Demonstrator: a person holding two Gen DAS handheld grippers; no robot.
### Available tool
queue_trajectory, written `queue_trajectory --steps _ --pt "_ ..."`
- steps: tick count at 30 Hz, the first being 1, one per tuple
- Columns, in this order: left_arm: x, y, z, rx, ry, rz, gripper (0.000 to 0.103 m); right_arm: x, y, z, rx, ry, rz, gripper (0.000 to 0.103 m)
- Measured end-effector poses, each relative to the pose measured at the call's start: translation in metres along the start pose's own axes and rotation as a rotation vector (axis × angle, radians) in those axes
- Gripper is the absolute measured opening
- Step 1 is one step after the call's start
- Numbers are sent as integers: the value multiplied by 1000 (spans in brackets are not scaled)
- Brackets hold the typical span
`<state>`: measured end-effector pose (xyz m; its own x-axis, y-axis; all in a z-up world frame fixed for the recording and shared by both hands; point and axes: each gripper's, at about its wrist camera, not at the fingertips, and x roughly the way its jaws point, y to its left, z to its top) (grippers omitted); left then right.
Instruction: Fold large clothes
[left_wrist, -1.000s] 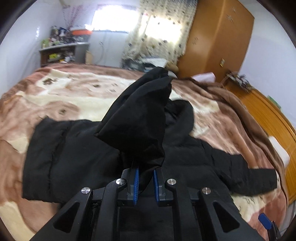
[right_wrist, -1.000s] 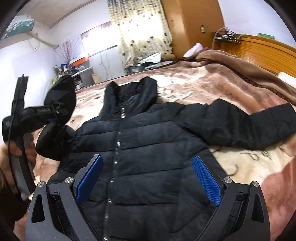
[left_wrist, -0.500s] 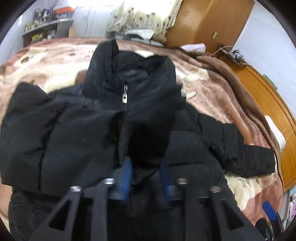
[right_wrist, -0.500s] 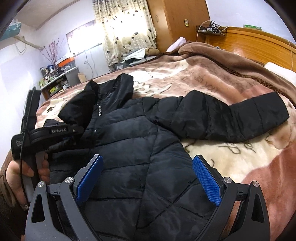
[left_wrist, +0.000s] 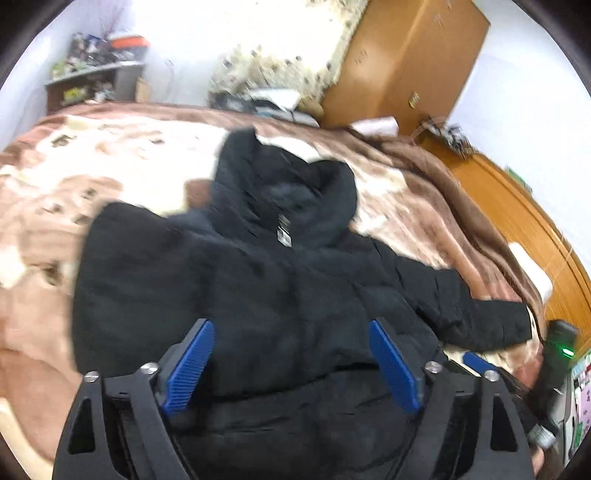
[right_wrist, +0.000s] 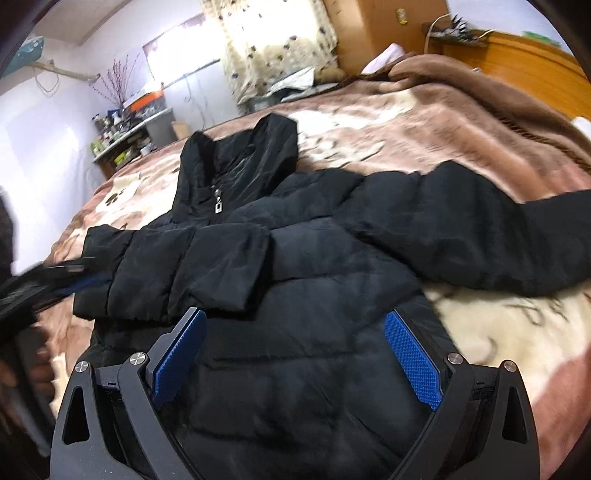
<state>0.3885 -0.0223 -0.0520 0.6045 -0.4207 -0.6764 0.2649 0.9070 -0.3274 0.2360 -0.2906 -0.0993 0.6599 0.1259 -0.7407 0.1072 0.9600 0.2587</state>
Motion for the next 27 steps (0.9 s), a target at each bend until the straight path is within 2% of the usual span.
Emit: queue_trajectory --steps 5,9,11,12,13,14,15,16,17,19,21,24,27 --pt "-26 50 12 -6 -40 165 89 42 18 13 -25 54 50 97" --pt "-27 86 11 -57 -19 238 89 68 31 14 -51 107 81 93" --pt "-24 100 8 -91 -10 240 89 78 36 13 -50 135 83 71" --pt "-21 103 6 -88 -10 247 89 82 38 13 -51 143 75 65" --pt "-16 106 3 -87 2 267 89 85 39 12 -49 149 78 51" --pt "-10 110 1 -96 24 281 89 85 39 12 -45 150 81 39" --pt "-5 112 -1 -104 37 280 89 85 39 12 -42 146 78 32" --pt "0 116 -5 -107 47 269 89 84 39 12 -40 140 82 17" --pt "4 115 -5 -113 51 270 89 81 38 13 -40 127 93 8" --pt "10 120 -8 -135 62 257 89 72 40 17 -71 88 93 5" --pt "13 124 -8 -172 66 234 89 57 42 22 -131 27 55 5" --pt "16 122 -9 -149 63 278 89 40 34 31 -147 -27 17 4" --pt "24 119 -8 -121 66 331 89 31 19 39 -121 -23 -54 4"
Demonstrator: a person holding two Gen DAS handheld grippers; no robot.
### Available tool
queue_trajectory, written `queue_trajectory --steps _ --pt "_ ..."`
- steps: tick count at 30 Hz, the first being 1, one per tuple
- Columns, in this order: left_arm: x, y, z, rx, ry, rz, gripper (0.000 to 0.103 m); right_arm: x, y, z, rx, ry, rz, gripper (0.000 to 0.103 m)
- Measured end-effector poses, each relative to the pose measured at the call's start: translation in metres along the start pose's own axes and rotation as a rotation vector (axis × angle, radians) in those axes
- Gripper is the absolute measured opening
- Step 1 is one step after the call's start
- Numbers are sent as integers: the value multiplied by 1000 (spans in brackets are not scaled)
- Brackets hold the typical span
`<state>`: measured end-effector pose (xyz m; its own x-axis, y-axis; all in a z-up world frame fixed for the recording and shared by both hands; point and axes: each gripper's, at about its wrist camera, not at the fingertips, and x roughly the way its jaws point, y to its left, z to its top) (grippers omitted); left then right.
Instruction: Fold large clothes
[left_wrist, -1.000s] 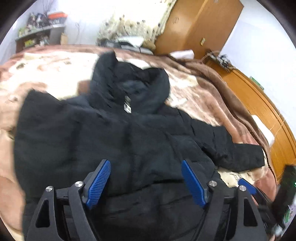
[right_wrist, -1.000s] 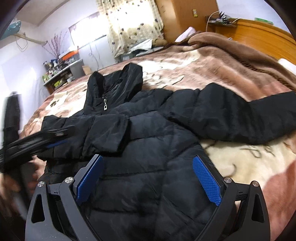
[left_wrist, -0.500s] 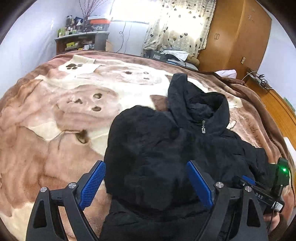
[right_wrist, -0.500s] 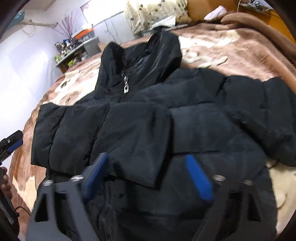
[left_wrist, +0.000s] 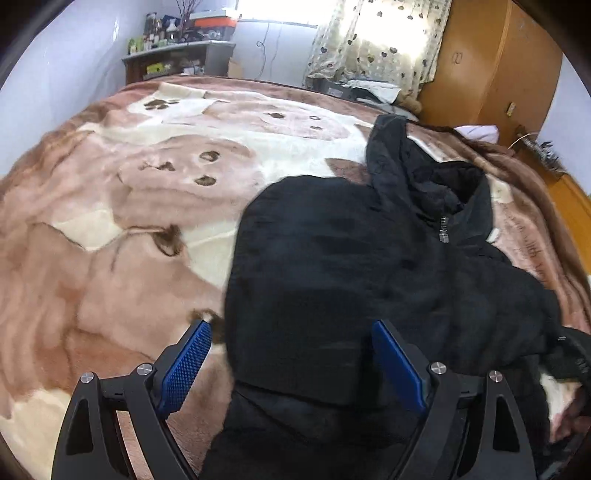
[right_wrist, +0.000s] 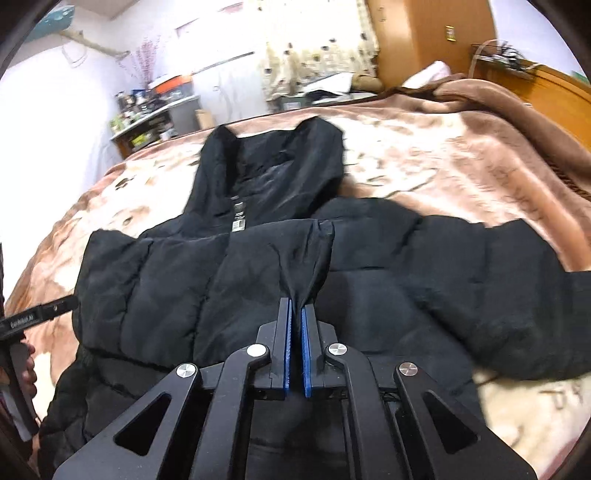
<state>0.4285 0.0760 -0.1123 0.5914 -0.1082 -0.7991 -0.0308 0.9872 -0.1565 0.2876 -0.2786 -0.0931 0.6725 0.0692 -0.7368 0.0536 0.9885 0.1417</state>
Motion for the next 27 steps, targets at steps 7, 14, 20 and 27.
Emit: queue_trajectory --steps 7,14,20,27 --pt "38 -3 -3 -7 131 87 89 30 -16 -15 8 112 -71 4" --pt "46 1 -9 -32 148 88 91 49 -22 -24 13 169 -87 6" --pt "41 7 -11 -80 174 93 96 39 -28 -24 30 183 -117 18" --pt "-4 -10 -14 -49 98 48 95 -23 -80 -32 111 76 -189 26"
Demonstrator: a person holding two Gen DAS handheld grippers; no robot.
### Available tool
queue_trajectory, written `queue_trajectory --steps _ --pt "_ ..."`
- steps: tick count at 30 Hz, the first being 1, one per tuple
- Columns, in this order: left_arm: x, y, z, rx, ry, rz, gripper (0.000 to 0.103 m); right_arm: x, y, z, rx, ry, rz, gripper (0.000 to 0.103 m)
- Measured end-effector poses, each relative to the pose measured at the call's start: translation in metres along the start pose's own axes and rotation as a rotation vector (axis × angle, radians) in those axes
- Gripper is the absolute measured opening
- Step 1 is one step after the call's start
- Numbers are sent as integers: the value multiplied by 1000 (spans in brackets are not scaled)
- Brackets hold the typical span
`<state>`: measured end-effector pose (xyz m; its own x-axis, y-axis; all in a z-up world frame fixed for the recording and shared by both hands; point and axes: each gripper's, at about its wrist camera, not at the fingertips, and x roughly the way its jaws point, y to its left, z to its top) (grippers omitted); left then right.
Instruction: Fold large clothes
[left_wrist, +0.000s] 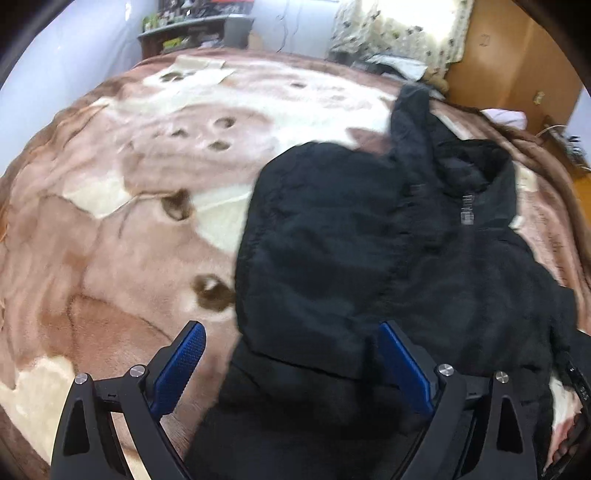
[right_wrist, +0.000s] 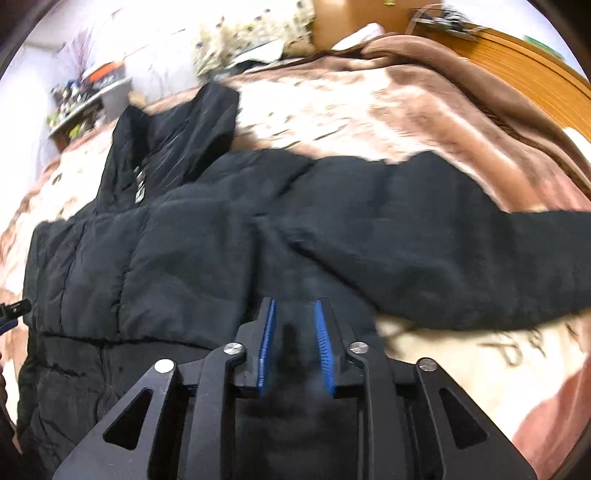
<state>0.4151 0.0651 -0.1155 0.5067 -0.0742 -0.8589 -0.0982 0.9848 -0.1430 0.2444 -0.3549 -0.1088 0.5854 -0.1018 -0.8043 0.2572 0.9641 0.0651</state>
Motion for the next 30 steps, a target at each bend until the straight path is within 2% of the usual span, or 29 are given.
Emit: queue_trajectory --steps 1,5,9,11,15,17,19,21,23,26,30 --pt "-7 -5 -2 9 -11 -9 95 -9 -14 -2 16 -22 -11 30" --pt "-35 -28 -17 19 -49 -75 95 -40 -79 -13 158 -100 -58 56" --pt "-49 -65 -36 89 -47 -122 95 -72 -158 -26 313 -171 -193 58" --pt "-53 -85 -48 134 -41 -148 95 -83 -191 -32 376 -191 -266 66" --pt "-55 -114 -67 150 -1 -216 95 -90 -244 -38 485 -201 -293 68" --pt "-56 -132 -76 194 11 -212 95 -88 -261 -39 528 -205 -303 68" --pt "-59 -144 -83 221 8 -204 95 -85 -276 -37 566 -210 -268 68" --pt "-60 -153 -88 229 26 -235 95 -81 -284 -32 569 -219 -272 69" --pt "-60 -158 -89 224 33 -236 95 -74 -288 -28 561 -204 -288 69" --pt "-63 -162 -94 241 30 -234 95 -62 -295 -26 587 -172 -260 69" --pt "-61 -166 -92 268 28 -209 95 -56 -301 -26 605 -177 -259 69"
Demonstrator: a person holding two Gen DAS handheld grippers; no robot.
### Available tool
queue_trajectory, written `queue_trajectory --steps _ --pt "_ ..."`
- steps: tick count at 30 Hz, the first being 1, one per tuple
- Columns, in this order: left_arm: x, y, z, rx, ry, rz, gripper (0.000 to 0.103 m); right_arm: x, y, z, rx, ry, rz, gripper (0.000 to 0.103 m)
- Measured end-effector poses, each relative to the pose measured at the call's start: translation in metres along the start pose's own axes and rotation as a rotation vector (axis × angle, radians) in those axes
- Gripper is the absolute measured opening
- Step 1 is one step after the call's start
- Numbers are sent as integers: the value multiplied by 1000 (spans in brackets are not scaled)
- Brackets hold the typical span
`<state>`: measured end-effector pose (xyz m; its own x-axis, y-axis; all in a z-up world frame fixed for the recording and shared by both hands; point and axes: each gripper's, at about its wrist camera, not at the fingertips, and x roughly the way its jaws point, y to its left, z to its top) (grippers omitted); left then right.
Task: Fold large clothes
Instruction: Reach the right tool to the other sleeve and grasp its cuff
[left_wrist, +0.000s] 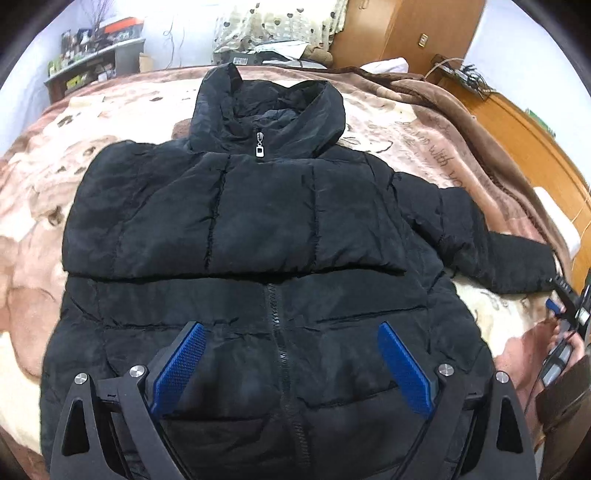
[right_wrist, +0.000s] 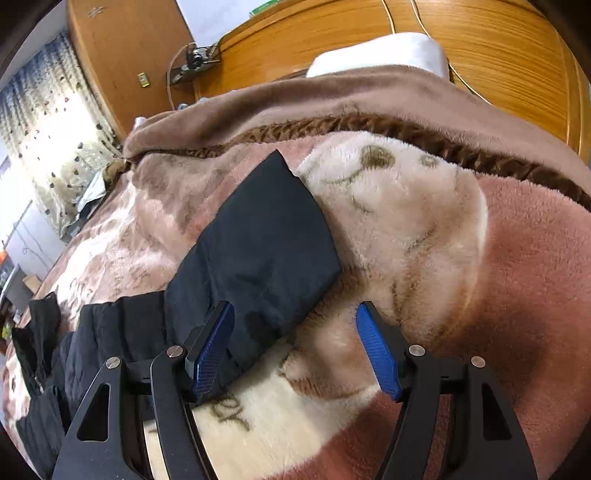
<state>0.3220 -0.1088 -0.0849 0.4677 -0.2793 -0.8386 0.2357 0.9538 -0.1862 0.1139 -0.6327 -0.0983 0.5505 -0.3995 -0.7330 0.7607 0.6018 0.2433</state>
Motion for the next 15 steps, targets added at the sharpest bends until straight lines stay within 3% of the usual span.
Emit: queue_trajectory --steps 1,3,4,7,15 --pt "-1 1 1 -1 -2 -2 95 -2 2 0 -11 -11 5 67" --pt "-2 7 2 -20 4 -13 95 -4 5 2 -17 -18 24 41" --pt "-3 10 2 -33 3 -11 95 -4 5 3 -13 -14 23 22" --pt "-5 17 2 -46 -13 9 95 -8 11 8 -29 -17 48 9" --pt "-12 28 1 -56 -21 -10 95 -59 69 4 -174 -99 181 7"
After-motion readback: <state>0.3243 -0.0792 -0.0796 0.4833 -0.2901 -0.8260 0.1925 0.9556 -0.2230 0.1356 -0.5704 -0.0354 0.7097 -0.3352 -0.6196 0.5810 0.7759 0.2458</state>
